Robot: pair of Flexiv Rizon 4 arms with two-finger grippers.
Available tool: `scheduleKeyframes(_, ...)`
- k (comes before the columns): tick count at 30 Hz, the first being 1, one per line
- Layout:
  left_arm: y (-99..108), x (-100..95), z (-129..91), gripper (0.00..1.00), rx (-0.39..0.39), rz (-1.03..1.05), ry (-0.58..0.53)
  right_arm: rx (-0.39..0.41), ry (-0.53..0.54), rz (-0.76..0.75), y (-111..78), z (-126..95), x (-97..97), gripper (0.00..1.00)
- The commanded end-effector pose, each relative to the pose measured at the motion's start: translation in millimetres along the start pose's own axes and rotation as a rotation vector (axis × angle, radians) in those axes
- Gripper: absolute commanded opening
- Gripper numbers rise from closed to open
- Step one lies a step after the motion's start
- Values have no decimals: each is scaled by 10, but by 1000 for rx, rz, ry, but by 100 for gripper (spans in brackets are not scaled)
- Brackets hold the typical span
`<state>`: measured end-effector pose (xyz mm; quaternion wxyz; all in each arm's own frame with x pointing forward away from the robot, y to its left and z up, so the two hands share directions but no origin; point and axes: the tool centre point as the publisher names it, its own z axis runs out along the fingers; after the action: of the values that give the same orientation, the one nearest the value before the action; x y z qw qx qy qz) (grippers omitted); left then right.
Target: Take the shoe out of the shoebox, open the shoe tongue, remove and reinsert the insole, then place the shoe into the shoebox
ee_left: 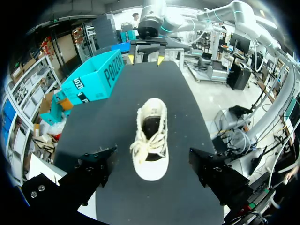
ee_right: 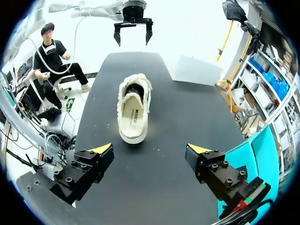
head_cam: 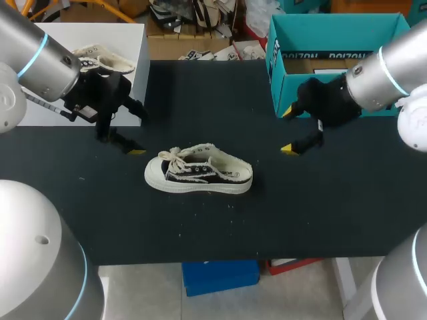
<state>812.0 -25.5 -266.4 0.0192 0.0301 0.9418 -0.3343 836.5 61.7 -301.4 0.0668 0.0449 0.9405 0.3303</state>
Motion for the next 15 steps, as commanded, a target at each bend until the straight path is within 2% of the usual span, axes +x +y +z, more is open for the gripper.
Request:
scheduleKeyframes(1, 8, 2, 13, 100, 0, 1, -3, -85, 13, -7, -11, 245, 34, 100)
scheduleKeyframes(7, 8, 2, 13, 100, 0, 1, -3, -126, 15, -26, -17, 512, 124, 100)
scheduleKeyframes(15, 8, 2, 13, 100, 0, 1, -3, -131, 16, -49, -58, 890, 158, 100)
